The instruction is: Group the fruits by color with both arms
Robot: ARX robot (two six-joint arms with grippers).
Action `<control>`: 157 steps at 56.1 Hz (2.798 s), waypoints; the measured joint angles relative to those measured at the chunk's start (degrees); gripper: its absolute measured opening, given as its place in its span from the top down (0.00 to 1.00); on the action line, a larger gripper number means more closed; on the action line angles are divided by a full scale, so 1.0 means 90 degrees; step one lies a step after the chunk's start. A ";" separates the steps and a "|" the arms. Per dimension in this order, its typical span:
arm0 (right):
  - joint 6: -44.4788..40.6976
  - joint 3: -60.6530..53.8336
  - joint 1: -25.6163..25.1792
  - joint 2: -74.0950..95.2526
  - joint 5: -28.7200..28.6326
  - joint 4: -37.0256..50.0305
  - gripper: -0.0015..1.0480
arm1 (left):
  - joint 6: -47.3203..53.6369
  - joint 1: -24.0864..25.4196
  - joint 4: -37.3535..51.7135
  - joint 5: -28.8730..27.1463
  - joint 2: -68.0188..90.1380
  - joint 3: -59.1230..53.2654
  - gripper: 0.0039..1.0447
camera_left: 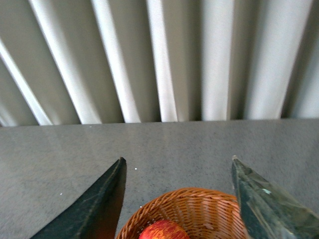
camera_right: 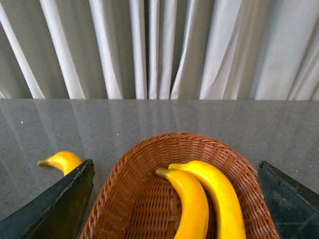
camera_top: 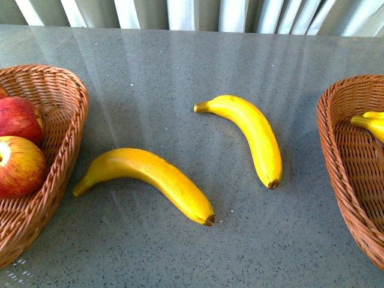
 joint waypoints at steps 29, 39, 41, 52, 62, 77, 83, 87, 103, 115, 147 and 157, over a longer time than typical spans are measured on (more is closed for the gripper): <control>0.0000 0.0000 0.0000 0.0000 -0.0005 0.0000 0.09 | -0.0466 -0.0619 -0.0505 -0.0605 -0.2098 -0.1637 0.99; 0.0000 0.0000 0.0000 0.0000 -0.0005 0.0000 0.09 | -0.0471 -0.0622 -0.0901 -0.0607 -0.2715 -0.1865 0.99; 0.0000 0.0000 0.0000 0.0000 -0.0005 0.0000 0.09 | -0.0469 -0.0622 -0.0971 -0.0607 -0.2822 -0.1899 0.99; 0.0000 0.0000 0.0000 0.0000 -0.0005 0.0000 0.09 | -0.0471 -0.0622 -0.0981 -0.0605 -0.3198 -0.2242 0.99; 0.0000 0.0000 0.0000 0.0000 -0.0005 0.0000 0.09 | -0.0471 -0.0622 -0.1613 -0.0607 -0.3874 -0.2246 0.99; 0.0000 0.0000 0.0000 0.0000 -0.0005 0.0000 0.09 | -0.0471 -0.0622 -0.2424 -0.0607 -0.4743 -0.2249 0.99; 0.0000 0.0000 0.0000 0.0000 -0.0005 0.0000 0.09 | -0.0471 -0.0622 -0.2713 -0.0607 -0.5042 -0.2249 0.99; 0.0000 0.0000 0.0000 0.0000 -0.0005 0.0000 0.09 | -0.0471 -0.0622 -0.2973 -0.0607 -0.5314 -0.2249 0.99; 0.0000 0.0000 0.0000 0.0000 -0.0005 0.0000 0.09 | -0.0471 -0.0622 -0.3619 -0.0607 -0.5960 -0.2249 0.99; 0.0000 0.0000 0.0000 0.0000 -0.0005 0.0000 0.09 | -0.0471 -0.0622 -0.4090 -0.0607 -0.6424 -0.2249 0.99; 0.0000 0.0000 0.0000 -0.0002 -0.0005 0.0000 0.09 | -0.0474 -0.0627 -0.5100 -0.0607 -0.7327 -0.2249 0.55; 0.0000 0.0000 0.0000 -0.0002 -0.0005 0.0000 0.09 | -0.0476 -0.0627 -0.5100 -0.0607 -0.7327 -0.2246 0.21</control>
